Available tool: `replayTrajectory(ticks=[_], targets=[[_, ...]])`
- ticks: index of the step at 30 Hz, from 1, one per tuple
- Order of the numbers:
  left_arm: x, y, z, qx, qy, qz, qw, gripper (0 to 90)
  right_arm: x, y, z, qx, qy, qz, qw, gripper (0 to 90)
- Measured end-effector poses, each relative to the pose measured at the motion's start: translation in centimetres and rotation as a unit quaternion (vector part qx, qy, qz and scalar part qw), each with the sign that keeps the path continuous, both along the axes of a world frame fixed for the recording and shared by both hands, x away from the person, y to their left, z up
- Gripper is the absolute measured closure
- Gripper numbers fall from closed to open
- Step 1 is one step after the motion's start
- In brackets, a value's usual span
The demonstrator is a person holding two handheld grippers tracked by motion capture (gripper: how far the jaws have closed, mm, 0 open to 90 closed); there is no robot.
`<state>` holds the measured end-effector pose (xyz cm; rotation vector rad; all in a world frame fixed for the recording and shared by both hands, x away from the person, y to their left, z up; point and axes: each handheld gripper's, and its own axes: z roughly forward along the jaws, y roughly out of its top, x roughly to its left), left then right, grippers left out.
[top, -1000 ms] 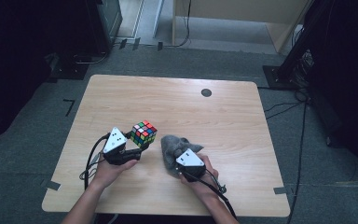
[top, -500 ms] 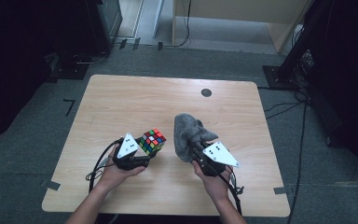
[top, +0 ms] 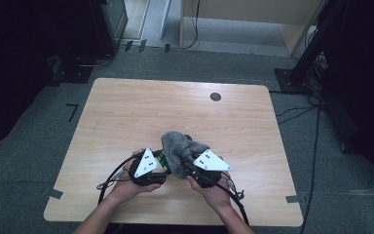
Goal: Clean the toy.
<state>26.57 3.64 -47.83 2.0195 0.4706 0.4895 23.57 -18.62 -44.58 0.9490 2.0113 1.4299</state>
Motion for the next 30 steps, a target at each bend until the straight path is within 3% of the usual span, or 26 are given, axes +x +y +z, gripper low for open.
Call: replayTrajectory(ticks=[6,8,11,14,16,18,21,23,26,28,30], targets=[[-0.6,0.1,0.3,0.007,-0.023,-0.002,0.9997,34.5,0.3,-0.6,-0.1,0.026,0.031,0.009,0.9991,74.0],[-0.9,0.3,0.6,0.008,-0.039,-0.006,0.9992,34.6,0.5,-0.9,0.1,0.036,0.047,0.014,0.9981,73.9],[-1.4,0.8,1.1,-0.006,-0.061,-0.023,0.9979,34.6,0.7,-1.5,0.4,0.042,0.06,0.011,0.9972,73.9],[-1.6,1.5,1.4,-0.028,-0.063,-0.034,0.997,34.6,1.2,-1.8,0.4,0.028,0.068,-0.009,0.9972,74.0],[-1.6,1.6,1.4,-0.029,-0.067,-0.031,0.9969,34.6,1.6,-1.9,0.4,0.016,0.073,-0.018,0.9971,73.9],[-1.5,1.8,1.4,-0.028,-0.066,-0.031,0.9969,34.6,1.6,-2.0,0.6,0.015,0.065,-0.025,0.9974,73.9],[-1.3,1.5,1.4,-0.02,-0.064,-0.03,0.9973,34.6,0.9,-2.1,1.5,0.04,0.044,-0.017,0.9981,73.6],[-1.3,1.3,1.4,-0.015,-0.061,-0.03,0.9976,34.6,0.4,-2.0,2.4,0.065,0.031,0.001,0.9974,73.4],[-1.4,0.9,1.4,-0.007,-0.055,-0.027,0.9981,34.6,-0.7,-1.0,3.4,0.078,0.012,0.04,0.9961,73.0],[-1.5,0.8,1.5,-0.011,-0.052,-0.028,0.9982,34.6,-1.2,-0.1,3.4,0.066,0.007,0.064,0.9957,72.8],[-1.6,0.7,1.6,-0.01,-0.048,-0.029,0.9984,34.6,-1.3,0.5,2.8,0.042,0.006,0.057,0.9975,72.7]])
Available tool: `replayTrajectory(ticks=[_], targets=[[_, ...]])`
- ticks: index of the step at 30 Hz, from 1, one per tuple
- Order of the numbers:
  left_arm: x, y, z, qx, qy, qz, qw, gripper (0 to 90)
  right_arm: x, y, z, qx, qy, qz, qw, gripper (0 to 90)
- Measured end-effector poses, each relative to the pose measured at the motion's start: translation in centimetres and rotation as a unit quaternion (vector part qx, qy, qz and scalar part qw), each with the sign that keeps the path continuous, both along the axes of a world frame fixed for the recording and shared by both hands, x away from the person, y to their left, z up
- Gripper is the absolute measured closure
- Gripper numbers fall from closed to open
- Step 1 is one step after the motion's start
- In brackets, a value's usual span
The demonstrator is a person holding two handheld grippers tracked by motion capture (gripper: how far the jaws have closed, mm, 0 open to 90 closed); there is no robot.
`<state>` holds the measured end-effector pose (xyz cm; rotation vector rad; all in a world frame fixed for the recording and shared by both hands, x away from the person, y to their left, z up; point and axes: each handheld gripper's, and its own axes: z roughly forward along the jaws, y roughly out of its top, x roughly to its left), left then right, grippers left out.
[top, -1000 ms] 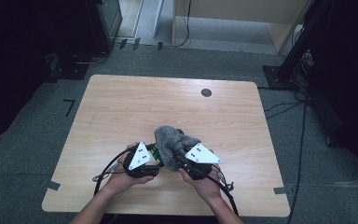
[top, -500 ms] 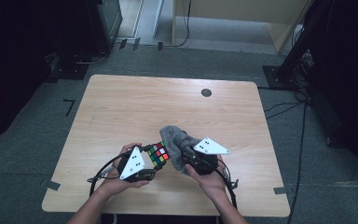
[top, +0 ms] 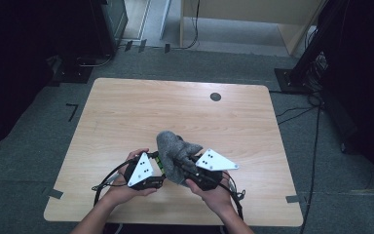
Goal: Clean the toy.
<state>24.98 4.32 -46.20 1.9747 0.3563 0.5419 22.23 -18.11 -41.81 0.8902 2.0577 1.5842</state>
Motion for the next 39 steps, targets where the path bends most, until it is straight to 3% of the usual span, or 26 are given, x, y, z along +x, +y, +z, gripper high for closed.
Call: replayTrajectory(ticks=[2,7,11,14,18,21,23,25,27,31,33,36,39], targets=[[0.0,-0.1,-0.1,0.003,0.008,0.001,1.0,34.6,0.2,-0.3,-0.5,0.01,0.011,-0.008,0.9999,72.9],[0.2,-0.4,-0.1,0.005,0.024,0.003,0.9997,34.6,1.2,-1.3,-1.2,-0.027,0.034,-0.042,0.9982,73.1],[0.4,-0.5,0.1,-0.002,0.045,0.008,0.999,34.6,1.9,-1.6,-0.9,-0.037,0.048,-0.036,0.9975,73.4],[0.7,-0.5,0.6,-0.02,0.053,0.022,0.9982,34.6,2.4,-1.4,0.3,-0.03,0.043,-0.037,0.9979,73.0],[1.0,-0.8,0.7,-0.02,0.044,0.04,0.998,34.6,3.1,-0.7,1.2,0.001,0.042,-0.019,0.9989,73.6],[0.7,-0.5,0.0,-0.021,0.046,0.041,0.9979,34.6,2.8,-0.1,1.6,0.035,0.061,-0.013,0.9974,74.0],[0.6,-0.3,-0.2,-0.007,0.043,0.041,0.9982,34.6,2.9,0.4,1.3,0.026,0.077,0.007,0.9966,73.7],[0.6,0.0,-0.3,-0.007,0.05,0.045,0.9977,34.6,2.9,0.9,0.6,-0.002,0.073,0.008,0.9973,73.5],[0.6,0.1,-0.5,-0.014,0.057,0.043,0.9974,34.6,3.1,0.6,-0.1,-0.001,0.066,-0.001,0.9978,73.6],[0.7,0.2,-0.7,-0.018,0.056,0.035,0.9976,34.6,3.7,-0.6,-1.4,-0.013,0.084,-0.041,0.9955,73.4],[0.9,0.2,-0.7,-0.016,0.054,0.043,0.9975,34.6,3.7,-1.4,-1.6,-0.015,0.088,-0.057,0.9944,73.4],[0.9,-0.1,-1.1,0.004,0.052,0.05,0.9974,34.6,2.8,-2.0,-1.1,0.003,0.07,-0.051,0.9962,73.1],[0.5,-0.8,-1.3,0.012,0.054,0.046,0.9974,34.6,1.8,-1.6,0.0,0.038,0.051,-0.02,0.9978,72.6]])
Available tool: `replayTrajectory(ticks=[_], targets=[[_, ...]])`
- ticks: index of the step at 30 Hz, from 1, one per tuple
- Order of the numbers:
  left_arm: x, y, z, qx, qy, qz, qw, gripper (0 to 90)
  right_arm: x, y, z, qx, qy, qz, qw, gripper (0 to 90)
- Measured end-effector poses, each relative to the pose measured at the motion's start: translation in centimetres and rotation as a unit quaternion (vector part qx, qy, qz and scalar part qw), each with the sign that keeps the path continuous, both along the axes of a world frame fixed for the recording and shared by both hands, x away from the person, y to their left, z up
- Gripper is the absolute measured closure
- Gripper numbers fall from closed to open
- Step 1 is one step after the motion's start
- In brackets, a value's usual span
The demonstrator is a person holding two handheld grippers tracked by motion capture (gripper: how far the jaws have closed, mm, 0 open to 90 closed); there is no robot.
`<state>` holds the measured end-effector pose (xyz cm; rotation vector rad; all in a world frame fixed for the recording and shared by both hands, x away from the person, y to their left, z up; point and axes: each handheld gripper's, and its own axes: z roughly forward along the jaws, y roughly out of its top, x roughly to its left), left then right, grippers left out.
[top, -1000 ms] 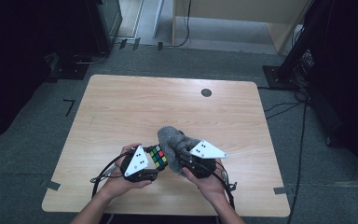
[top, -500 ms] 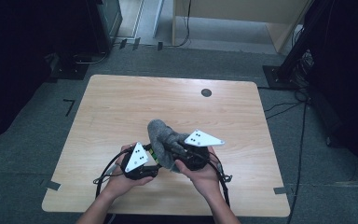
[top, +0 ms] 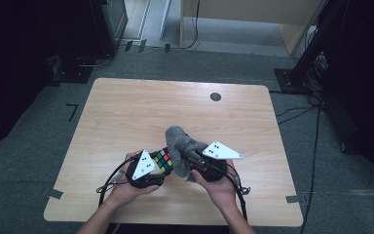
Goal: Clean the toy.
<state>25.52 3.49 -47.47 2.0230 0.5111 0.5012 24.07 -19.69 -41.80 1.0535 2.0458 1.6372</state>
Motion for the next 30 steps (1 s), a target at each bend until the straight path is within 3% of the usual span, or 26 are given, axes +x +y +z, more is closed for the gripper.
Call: replayTrajectory(ticks=[5,7,11,14,18,20,22,24,25,30], targets=[[-0.7,-0.5,0.7,-0.022,-0.005,-0.012,0.9997,34.6,-0.4,1.4,-0.1,-0.012,0.005,0.03,0.9995,72.5],[-0.8,-0.1,0.9,-0.026,-0.009,-0.013,0.9995,34.5,-0.1,1.1,-0.5,-0.002,0.009,0.019,0.9998,72.7],[-0.3,0.6,1.1,-0.046,0.001,-0.01,0.9989,34.6,0.8,-0.1,-1.2,-0.023,0.025,-0.021,0.9992,72.8],[0.1,0.6,0.6,-0.035,0.009,-0.001,0.9994,34.5,1.0,-0.8,-1.4,-0.017,0.038,-0.035,0.9986,72.7],[-0.1,-0.1,0.0,0.0,0.002,0.005,1.0,34.5,0.1,-0.1,-0.4,0.014,0.006,-0.003,0.9999,72.3],[-0.2,-0.3,0.1,-0.002,0.002,-0.001,1.0,34.5,-0.4,0.8,-0.1,0.016,-0.002,0.022,0.9996,72.2],[-0.5,-0.3,0.4,-0.017,-0.001,-0.01,0.9998,34.5,-0.6,1.4,-0.1,0.01,0.001,0.028,0.9996,72.2],[-0.6,0.0,0.8,-0.03,-0.001,-0.016,0.9994,34.6,-0.4,1.5,-0.6,0.0,0.002,0.019,0.9998,72.2],[-0.6,0.2,0.9,-0.032,-0.004,-0.017,0.9993,34.5,-0.3,1.3,-0.8,0.009,0.001,0.014,0.9999,72.2],[-0.3,0.9,1.2,-0.056,-0.004,-0.018,0.9983,34.6,0.9,-0.3,-1.7,-0.005,0.022,-0.031,0.9993,72.3]])
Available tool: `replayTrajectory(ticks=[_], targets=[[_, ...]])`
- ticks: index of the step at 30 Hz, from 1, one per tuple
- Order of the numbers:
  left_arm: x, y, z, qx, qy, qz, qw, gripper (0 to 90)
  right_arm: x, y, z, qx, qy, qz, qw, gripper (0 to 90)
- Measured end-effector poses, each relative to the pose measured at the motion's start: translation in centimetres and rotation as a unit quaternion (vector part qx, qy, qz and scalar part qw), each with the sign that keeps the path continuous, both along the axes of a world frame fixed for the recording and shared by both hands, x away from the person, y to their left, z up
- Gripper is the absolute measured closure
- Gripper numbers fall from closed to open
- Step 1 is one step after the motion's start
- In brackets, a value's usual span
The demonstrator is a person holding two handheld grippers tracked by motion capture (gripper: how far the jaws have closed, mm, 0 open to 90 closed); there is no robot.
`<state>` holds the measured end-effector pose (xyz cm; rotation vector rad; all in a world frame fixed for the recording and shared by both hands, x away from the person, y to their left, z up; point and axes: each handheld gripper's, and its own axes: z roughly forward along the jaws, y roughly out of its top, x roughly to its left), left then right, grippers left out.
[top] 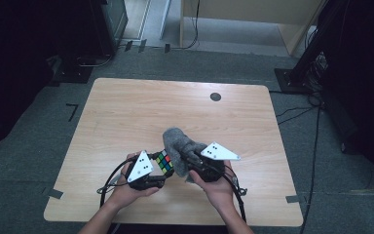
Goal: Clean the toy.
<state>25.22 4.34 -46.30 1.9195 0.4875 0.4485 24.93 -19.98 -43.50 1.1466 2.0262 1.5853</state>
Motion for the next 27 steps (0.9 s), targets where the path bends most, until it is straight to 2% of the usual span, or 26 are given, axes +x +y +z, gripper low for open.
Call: replayTrajectory(ticks=[2,4,6,8,10,12,14,16,17,20,22,24,27], targets=[[0.1,0.1,-0.1,-0.002,0.002,0.001,1.0,34.5,0.3,-0.5,-0.2,-0.003,0.013,-0.012,0.9998,72.4],[0.1,-0.1,-0.3,0.01,-0.001,0.005,0.9999,34.6,0.1,-0.7,0.1,0.008,0.009,-0.015,0.9998,72.2],[0.1,-0.3,-0.6,0.029,-0.004,0.006,0.9996,34.5,-0.4,-0.4,0.7,0.028,-0.006,0.001,0.9996,71.5],[0.1,-0.6,-0.8,0.033,0.0,0.005,0.9994,34.5,-1.0,0.3,1.3,0.035,-0.021,0.03,0.9987,71.0],[-0.1,-0.7,-0.7,0.031,-0.005,-0.001,0.9995,34.5,-1.5,1.2,1.5,0.029,-0.03,0.051,0.9978,71.1],[-0.3,-0.6,-0.4,0.031,-0.014,0.0,0.9994,34.5,-1.4,1.7,1.0,0.004,-0.031,0.052,0.9981,71.2],[-0.3,-0.4,-0.4,0.03,-0.019,0.003,0.9994,34.5,-1.1,1.3,0.6,0.017,-0.024,0.048,0.9984,71.2],[-0.1,0.0,-0.2,0.016,-0.016,0.004,0.9997,34.5,-0.3,0.5,0.0,-0.003,-0.012,0.016,0.9998,71.4],[-0.1,0.2,-0.1,0.01,-0.015,0.004,0.9998,34.5,-0.1,0.2,-0.2,-0.004,-0.005,0.008,0.9999,71.4],[0.1,0.7,0.1,-0.021,-0.01,0.0,0.9997,34.5,0.8,-1.3,-0.9,0.031,0.029,0.001,0.9991,71.4],[0.1,1.1,0.3,-0.043,-0.008,-0.005,0.999,34.5,1.2,-1.9,-1.1,0.054,0.039,0.007,0.9978,71.5],[0.2,1.4,0.4,-0.064,-0.003,-0.01,0.9979,34.5,1.4,-2.0,-1.3,0.079,0.039,0.028,0.9957,71.5],[0.2,1.8,0.6,-0.085,0.002,-0.015,0.9963,34.5,1.6,-1.7,-1.9,0.094,0.045,0.049,0.9934,71.9]])
